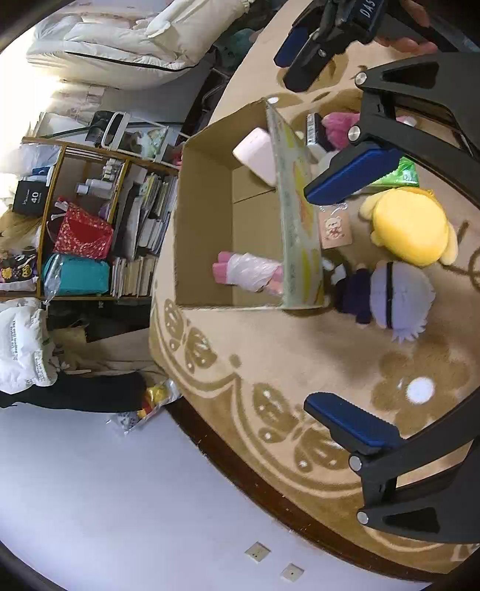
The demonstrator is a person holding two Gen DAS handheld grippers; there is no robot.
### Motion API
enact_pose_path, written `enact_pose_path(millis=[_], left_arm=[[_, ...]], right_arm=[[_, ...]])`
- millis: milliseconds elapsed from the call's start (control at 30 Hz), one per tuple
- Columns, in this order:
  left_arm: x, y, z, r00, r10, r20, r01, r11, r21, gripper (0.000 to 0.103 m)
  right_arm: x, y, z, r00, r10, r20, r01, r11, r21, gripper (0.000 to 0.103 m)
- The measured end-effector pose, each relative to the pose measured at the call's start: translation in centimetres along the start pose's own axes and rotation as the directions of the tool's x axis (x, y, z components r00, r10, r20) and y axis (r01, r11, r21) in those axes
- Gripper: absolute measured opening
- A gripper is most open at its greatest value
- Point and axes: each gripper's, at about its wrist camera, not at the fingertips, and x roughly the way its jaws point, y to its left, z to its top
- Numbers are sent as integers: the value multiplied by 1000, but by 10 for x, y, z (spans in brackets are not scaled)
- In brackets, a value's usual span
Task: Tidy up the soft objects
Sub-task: 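Grasp the purple plush with the left tool while the right tool grasps the pink plush bear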
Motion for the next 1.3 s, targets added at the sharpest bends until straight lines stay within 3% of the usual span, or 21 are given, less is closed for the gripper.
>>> enact_pose_path(millis=[333, 533, 733, 1000, 1300], left_arm=[[22, 5, -19, 995, -19, -100, 16, 999, -31, 100], [47, 8, -31, 980, -38, -194, 29, 998, -47, 100], [60, 7, -37, 971, -42, -237, 31, 998, -47, 100], [88, 21, -46, 935, -94, -342, 42, 987, -155, 100], [113, 24, -56, 908, -58, -415, -8, 988, -156, 92]], right_arm=[[8, -5, -26, 998, -17, -62, 18, 1000, 24, 103], [22, -12, -42, 993, -37, -116, 42, 998, 43, 103], [35, -18, -54, 984, -64, -164, 72, 996, 45, 103], [46, -28, -66, 972, -68, -223, 86, 994, 71, 103], [57, -34, -75, 959, -73, -274, 101, 991, 90, 88]])
